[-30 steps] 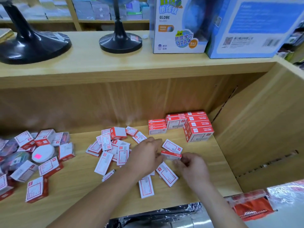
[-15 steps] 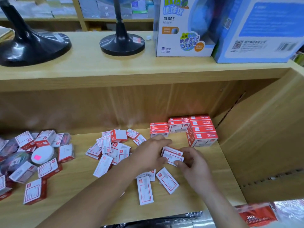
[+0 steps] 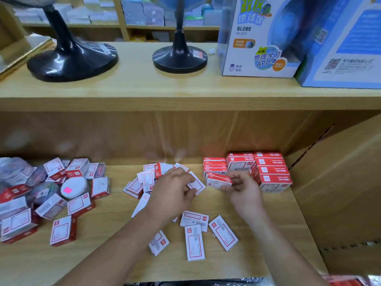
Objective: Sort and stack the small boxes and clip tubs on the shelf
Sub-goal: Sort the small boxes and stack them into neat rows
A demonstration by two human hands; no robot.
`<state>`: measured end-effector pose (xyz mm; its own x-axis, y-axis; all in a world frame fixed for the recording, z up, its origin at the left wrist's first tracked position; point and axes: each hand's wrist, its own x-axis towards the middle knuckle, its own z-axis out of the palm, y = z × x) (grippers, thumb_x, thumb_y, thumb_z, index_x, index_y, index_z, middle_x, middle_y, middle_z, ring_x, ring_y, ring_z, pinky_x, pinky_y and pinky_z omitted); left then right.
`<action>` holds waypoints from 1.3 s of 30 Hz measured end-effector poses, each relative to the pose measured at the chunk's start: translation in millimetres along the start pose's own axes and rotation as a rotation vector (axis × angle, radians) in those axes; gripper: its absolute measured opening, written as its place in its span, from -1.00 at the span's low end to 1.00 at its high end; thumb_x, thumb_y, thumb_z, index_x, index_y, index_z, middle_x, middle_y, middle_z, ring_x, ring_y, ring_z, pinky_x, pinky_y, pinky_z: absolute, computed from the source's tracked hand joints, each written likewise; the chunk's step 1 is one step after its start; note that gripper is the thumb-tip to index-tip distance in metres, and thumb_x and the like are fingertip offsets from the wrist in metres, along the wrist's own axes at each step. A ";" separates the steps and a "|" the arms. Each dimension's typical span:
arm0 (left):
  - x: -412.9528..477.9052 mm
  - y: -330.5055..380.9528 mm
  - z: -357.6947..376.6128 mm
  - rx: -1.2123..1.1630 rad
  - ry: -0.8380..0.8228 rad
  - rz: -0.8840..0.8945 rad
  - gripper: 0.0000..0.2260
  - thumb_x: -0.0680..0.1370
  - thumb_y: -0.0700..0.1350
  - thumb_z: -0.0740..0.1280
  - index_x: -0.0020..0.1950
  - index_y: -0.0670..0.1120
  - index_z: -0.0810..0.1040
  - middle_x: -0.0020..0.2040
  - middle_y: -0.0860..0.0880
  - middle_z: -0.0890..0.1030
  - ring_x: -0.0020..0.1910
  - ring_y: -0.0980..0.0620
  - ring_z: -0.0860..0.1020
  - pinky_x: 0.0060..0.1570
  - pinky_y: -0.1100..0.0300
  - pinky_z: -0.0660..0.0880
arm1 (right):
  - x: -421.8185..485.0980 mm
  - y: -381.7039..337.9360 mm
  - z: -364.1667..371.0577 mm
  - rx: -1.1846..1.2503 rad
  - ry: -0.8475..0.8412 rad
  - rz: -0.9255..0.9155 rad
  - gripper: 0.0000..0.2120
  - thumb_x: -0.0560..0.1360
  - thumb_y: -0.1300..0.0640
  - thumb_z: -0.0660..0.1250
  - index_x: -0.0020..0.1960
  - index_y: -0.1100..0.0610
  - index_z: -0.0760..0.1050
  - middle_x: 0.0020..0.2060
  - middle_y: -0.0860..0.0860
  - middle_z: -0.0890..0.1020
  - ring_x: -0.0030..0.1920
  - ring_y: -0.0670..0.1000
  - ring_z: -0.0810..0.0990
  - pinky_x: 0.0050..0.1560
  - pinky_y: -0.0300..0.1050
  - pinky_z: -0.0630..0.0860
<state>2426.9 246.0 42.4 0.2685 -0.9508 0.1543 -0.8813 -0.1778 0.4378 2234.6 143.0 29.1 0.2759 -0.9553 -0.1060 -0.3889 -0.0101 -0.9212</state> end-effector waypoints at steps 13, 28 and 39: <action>-1.0 12.1 5.7 -0.259 0.005 0.138 -0.67 0.51 -0.05 0.40 0.27 0.06 0.59 0.14 0.15 0.54 0.10 0.10 0.55 0.07 0.10 0.55 | -20.5 8.0 -19.3 -0.055 0.025 -0.280 -0.76 0.43 0.31 0.51 0.01 0.02 0.68 -0.14 -0.08 0.66 -0.16 -0.05 0.62 -0.08 -0.19 0.56; -15.6 44.7 -12.4 -0.897 -0.208 -0.117 -0.75 0.58 -0.29 0.39 0.12 0.06 0.62 -0.02 0.10 0.72 -0.03 0.14 0.67 0.09 0.12 0.60 | -49.9 -24.5 -17.9 0.110 -0.230 -0.096 -0.80 0.48 0.33 0.45 -0.04 0.05 0.65 -0.15 -0.07 0.74 -0.19 -0.09 0.68 -0.11 -0.10 0.56; -7.6 5.1 -1.6 -0.053 0.003 -0.040 -0.77 0.54 -0.02 0.38 0.16 -0.02 0.66 0.06 0.03 0.64 0.13 -0.03 0.53 0.01 0.15 0.44 | -17.0 9.4 -0.7 -0.430 0.092 -0.139 -0.82 0.41 0.13 0.53 -0.01 0.05 0.62 -0.18 -0.08 0.60 -0.17 -0.07 0.58 -0.06 -0.07 0.56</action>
<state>2421.0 252.8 44.9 0.3042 -0.9424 0.1390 -0.8482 -0.2015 0.4899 2225.7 158.9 22.5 0.2797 -0.9583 0.0589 -0.6883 -0.2429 -0.6836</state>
